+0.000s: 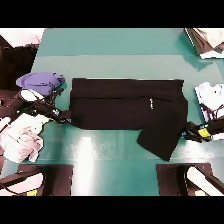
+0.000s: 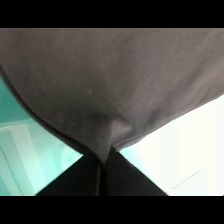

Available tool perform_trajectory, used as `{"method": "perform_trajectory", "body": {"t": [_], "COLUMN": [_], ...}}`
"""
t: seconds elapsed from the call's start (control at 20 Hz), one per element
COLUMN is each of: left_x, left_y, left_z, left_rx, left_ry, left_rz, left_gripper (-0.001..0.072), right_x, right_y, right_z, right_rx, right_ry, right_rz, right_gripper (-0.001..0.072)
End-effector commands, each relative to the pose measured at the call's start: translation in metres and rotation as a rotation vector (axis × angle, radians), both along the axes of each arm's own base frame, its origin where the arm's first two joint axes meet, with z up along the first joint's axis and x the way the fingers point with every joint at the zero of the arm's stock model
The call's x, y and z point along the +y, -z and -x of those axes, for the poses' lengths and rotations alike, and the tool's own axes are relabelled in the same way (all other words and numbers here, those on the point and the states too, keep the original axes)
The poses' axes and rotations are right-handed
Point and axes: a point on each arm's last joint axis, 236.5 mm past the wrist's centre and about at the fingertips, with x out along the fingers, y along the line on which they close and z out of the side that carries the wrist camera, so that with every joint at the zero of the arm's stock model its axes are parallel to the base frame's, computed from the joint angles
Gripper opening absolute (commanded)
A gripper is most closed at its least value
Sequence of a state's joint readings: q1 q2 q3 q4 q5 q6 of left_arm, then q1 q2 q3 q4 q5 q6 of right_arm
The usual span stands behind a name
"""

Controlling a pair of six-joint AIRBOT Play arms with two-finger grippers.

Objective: Fold the shirts.

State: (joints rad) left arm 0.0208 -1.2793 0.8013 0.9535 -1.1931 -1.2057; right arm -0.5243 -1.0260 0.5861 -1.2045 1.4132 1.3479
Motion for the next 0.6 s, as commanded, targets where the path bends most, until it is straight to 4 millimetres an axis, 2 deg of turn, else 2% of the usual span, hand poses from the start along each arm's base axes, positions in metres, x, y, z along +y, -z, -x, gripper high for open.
{"method": "perform_trajectory", "body": {"t": [0.0,0.1,0.15,0.3,0.35,0.4,0.45,0.55], "left_x": [-0.001,-0.001,-0.001,-0.001,-0.001,-0.001,-0.001,0.001], "left_y": [-0.003,-0.002,-0.002,-0.002,-0.002,-0.003,-0.003,-0.002], "left_z": [-0.001,-0.002,-0.003,-0.002,-0.002,-0.002,-0.002,-0.001], "left_rx": [-0.003,-0.007,-0.008,-0.007,-0.007,-0.006,-0.006,-0.004], "left_ry": [0.002,0.000,-0.001,0.000,0.000,0.000,0.000,0.007], "left_rz": [0.005,0.004,0.004,0.004,0.004,0.004,0.004,-0.005], "left_gripper": [0.0025,0.0025,0.0025,0.0025,0.0025,0.0025,0.0025,0.0025], "right_x": [0.002,-0.001,0.000,0.001,0.000,-0.001,-0.001,-0.001], "right_y": [0.021,0.023,0.023,0.020,0.021,0.021,0.021,0.018], "right_z": [0.002,-0.002,-0.007,-0.025,-0.028,-0.028,-0.029,-0.027], "right_rx": [-0.018,-0.033,-0.048,-0.110,-0.120,-0.123,-0.136,-0.139], "right_ry": [0.039,0.052,0.064,0.112,0.117,0.112,0.095,0.071], "right_rz": [0.020,0.033,0.029,0.018,0.024,0.031,0.032,0.036], "right_gripper": [0.0360,0.0350,0.0306,0.0302,0.0207,0.0065,0.0021,0.0019]}}
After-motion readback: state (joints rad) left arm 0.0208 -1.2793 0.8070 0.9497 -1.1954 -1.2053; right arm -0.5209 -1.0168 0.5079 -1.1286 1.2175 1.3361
